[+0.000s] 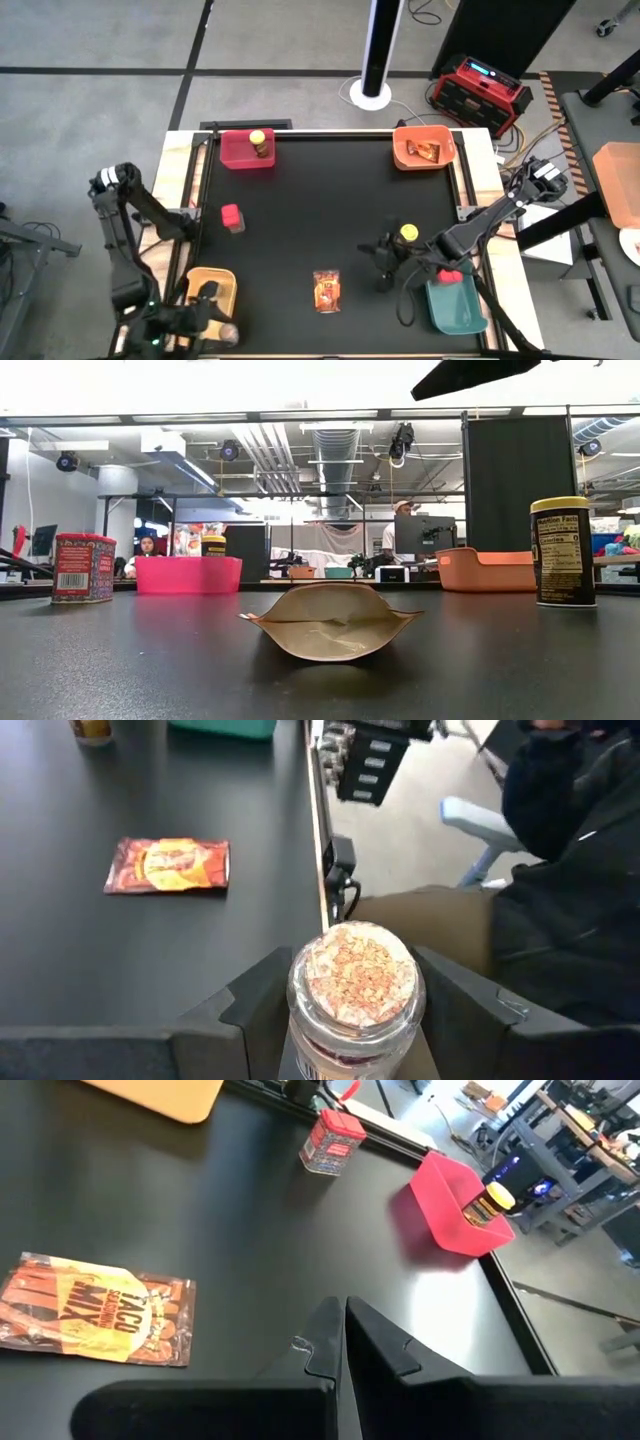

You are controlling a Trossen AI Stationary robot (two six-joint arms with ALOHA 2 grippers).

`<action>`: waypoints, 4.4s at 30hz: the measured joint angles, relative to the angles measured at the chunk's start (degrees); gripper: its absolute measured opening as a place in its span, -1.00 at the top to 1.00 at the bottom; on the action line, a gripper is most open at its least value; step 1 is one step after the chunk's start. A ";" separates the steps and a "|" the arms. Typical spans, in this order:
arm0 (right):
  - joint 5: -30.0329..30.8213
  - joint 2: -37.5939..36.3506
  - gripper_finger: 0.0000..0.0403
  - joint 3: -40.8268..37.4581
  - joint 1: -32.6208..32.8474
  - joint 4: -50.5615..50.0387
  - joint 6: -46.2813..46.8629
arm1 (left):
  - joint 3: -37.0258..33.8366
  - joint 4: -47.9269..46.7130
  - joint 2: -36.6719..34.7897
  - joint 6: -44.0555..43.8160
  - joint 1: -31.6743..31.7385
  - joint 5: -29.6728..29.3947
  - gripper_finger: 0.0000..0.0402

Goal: Sort spices by type
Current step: Put the brown seasoning bottle into the yellow bin

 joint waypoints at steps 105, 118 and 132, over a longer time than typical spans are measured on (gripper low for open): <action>-3.41 -0.11 0.95 -3.55 -6.96 -0.07 0.43 | -30.40 4.37 -30.18 10.98 8.79 13.12 0.16; -4.72 -0.11 0.95 -3.55 -6.96 0.42 1.52 | -30.37 -3.65 -29.16 -4.44 -4.07 9.38 0.16; -4.72 -0.11 0.95 -3.55 -6.96 1.79 1.69 | -30.58 -3.17 -17.40 -10.02 -9.08 9.18 0.16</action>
